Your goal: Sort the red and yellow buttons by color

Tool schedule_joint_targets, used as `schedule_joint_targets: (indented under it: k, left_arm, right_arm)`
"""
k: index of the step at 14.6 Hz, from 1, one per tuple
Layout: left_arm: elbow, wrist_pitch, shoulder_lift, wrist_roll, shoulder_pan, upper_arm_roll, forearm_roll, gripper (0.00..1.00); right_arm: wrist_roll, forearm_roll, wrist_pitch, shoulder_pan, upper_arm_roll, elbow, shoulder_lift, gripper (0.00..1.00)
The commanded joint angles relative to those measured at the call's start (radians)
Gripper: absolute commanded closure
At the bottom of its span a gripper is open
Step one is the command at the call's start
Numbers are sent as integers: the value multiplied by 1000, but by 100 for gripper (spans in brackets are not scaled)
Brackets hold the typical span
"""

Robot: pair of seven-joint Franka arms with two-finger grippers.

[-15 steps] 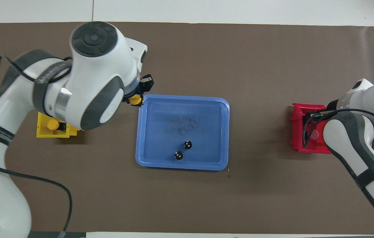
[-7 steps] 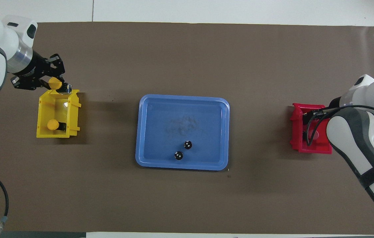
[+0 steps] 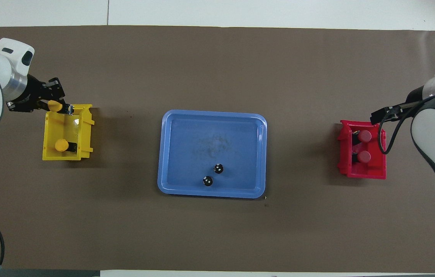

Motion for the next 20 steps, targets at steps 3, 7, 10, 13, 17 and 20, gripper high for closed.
schedule_joint_targets:
  k: [3, 7, 10, 13, 17, 20]
  left_arm:
    - [-155, 140, -60, -35, 20, -9, -9, 98]
    - [-187, 264, -15, -29, 13, -9, -9, 94]
    - [-178, 229, -17, 29, 19, -9, -7, 43]
    - [-103, 82, -47, 38, 17, -9, -4, 37]
    - [95, -227, -90, 157, 22, -9, -1, 30]
    - [99, -317, -201, 391, 48, -9, -1, 0]
  right_arm:
    - [96, -18, -227, 2, -3, 223, 5, 0]
    - [102, -55, -307, -15, -11, 243, -23, 0]
    - [103, -55, -308, -20, -9, 232, -31, 0]
    - [105, -55, -321, -17, -12, 231, -46, 0]
    - [126, -55, -345, -26, -11, 243, -41, 0]
    - [143, -53, -345, -18, -8, 254, -38, 0]
